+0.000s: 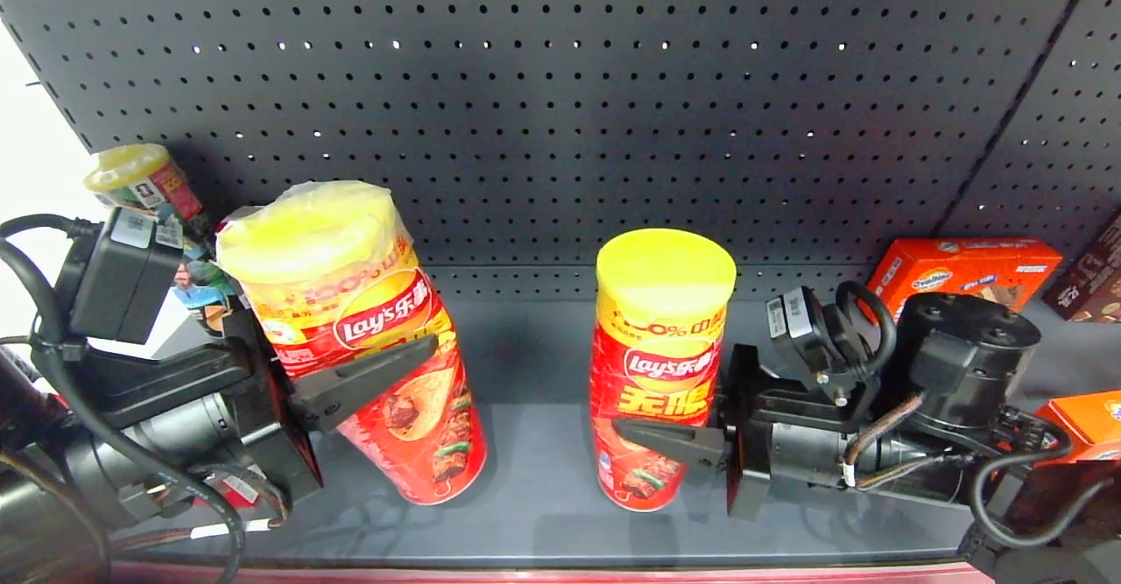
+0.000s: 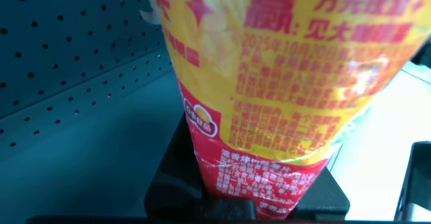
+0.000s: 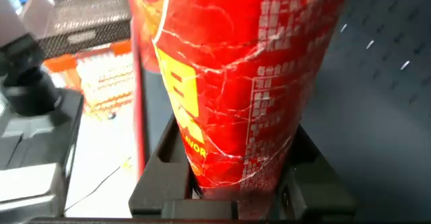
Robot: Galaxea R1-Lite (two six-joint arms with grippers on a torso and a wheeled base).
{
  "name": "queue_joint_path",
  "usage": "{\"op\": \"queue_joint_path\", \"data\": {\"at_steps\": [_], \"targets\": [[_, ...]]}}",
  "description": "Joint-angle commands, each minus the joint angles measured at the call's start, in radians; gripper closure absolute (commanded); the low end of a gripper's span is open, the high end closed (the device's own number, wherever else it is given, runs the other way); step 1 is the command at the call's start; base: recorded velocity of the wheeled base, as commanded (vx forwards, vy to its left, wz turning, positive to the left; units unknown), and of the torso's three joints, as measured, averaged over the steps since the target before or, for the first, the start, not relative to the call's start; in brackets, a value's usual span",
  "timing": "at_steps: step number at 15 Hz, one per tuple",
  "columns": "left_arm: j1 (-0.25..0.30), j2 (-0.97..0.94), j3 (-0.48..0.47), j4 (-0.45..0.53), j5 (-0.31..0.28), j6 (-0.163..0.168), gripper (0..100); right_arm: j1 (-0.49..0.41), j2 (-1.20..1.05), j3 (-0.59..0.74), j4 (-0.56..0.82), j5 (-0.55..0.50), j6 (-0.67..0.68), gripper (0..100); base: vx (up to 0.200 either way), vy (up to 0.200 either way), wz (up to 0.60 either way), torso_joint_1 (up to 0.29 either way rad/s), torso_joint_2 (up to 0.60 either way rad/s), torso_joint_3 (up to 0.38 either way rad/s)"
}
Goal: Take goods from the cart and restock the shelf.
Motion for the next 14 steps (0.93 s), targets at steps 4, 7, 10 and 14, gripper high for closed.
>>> {"op": "queue_joint_path", "data": {"at_steps": [4, 7, 10, 14], "targets": [[0.002, 0.003, 0.003, 0.000, 0.002, 0.000, 100, -0.002, 0.041, 0.029, -0.031, 0.001, -0.004, 100, 0.000, 0.000, 0.00, 0.000, 0.00, 0.000], [0.002, 0.003, 0.003, 0.000, 0.002, -0.001, 100, -0.002, 0.063, 0.034, -0.043, 0.001, -0.007, 100, 0.000, 0.000, 0.00, 0.000, 0.00, 0.000], [0.002, 0.003, 0.005, 0.000, 0.004, -0.001, 100, -0.001, 0.071, 0.051, -0.050, -0.001, -0.009, 100, 0.000, 0.000, 0.00, 0.000, 0.00, 0.000], [0.002, 0.003, 0.006, 0.000, 0.004, -0.001, 100, -0.001, 0.060, 0.107, -0.077, -0.001, -0.010, 100, 0.000, 0.000, 0.00, 0.000, 0.00, 0.000]]}}
